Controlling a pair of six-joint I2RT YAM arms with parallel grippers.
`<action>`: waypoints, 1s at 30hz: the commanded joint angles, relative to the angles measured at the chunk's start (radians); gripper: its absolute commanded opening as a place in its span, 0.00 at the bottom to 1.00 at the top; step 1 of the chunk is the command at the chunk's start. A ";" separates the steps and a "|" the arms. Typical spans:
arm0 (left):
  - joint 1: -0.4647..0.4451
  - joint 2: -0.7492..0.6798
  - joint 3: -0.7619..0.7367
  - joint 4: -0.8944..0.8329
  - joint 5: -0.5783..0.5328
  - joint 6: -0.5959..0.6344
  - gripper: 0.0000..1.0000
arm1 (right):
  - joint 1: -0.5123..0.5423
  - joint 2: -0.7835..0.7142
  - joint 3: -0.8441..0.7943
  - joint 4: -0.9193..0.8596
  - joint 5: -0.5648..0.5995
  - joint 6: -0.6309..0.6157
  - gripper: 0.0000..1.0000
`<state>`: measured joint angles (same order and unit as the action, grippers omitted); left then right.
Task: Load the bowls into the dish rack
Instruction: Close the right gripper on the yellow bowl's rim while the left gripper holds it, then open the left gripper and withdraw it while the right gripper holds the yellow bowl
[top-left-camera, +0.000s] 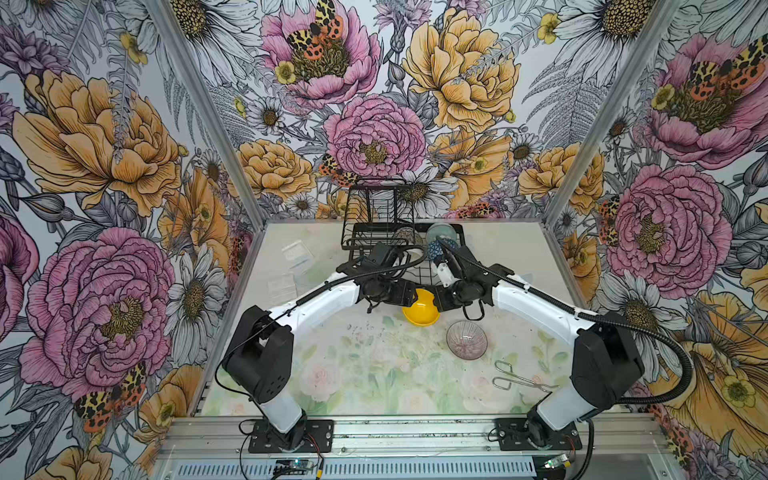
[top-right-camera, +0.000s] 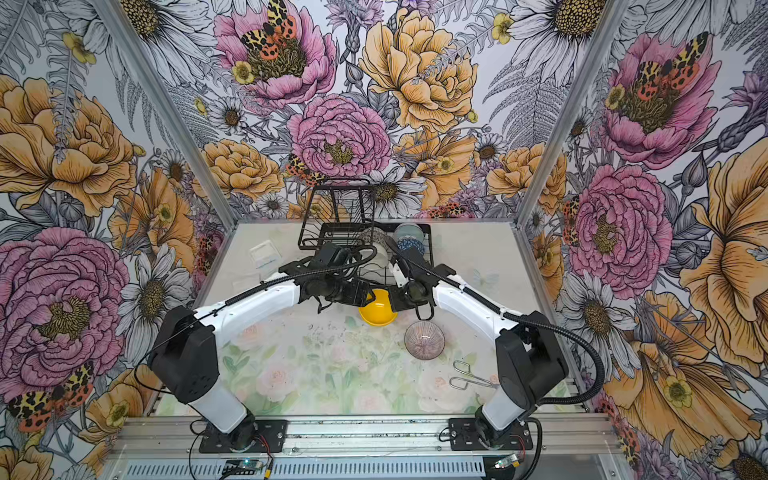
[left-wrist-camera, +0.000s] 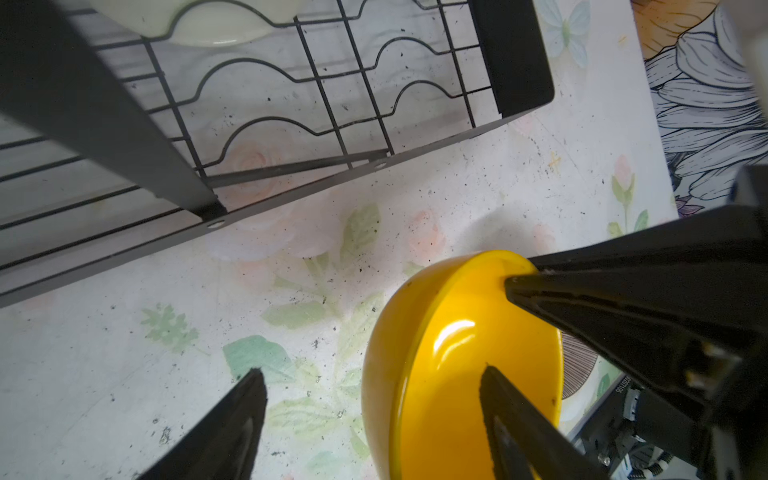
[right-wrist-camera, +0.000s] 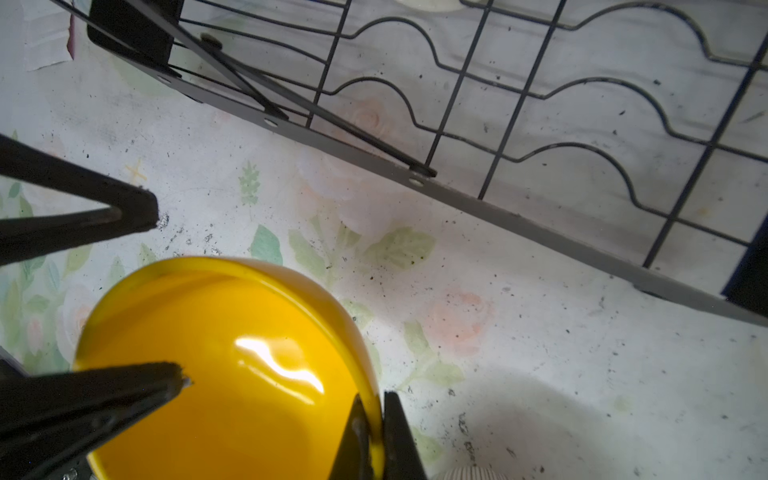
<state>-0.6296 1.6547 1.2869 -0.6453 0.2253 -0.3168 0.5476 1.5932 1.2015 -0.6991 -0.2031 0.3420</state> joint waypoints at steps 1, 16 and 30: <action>0.010 -0.060 0.016 0.028 -0.012 0.038 0.94 | -0.005 -0.037 0.007 0.016 0.009 -0.022 0.00; 0.059 -0.243 -0.028 -0.008 -0.077 0.088 0.99 | -0.012 -0.082 0.004 0.008 0.067 -0.070 0.00; 0.365 -0.444 -0.168 -0.044 -0.149 0.010 0.99 | -0.011 -0.165 0.009 0.220 0.480 -0.246 0.00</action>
<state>-0.3183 1.2392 1.1442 -0.6777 0.1051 -0.2775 0.5419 1.4807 1.2034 -0.6388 0.1589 0.1604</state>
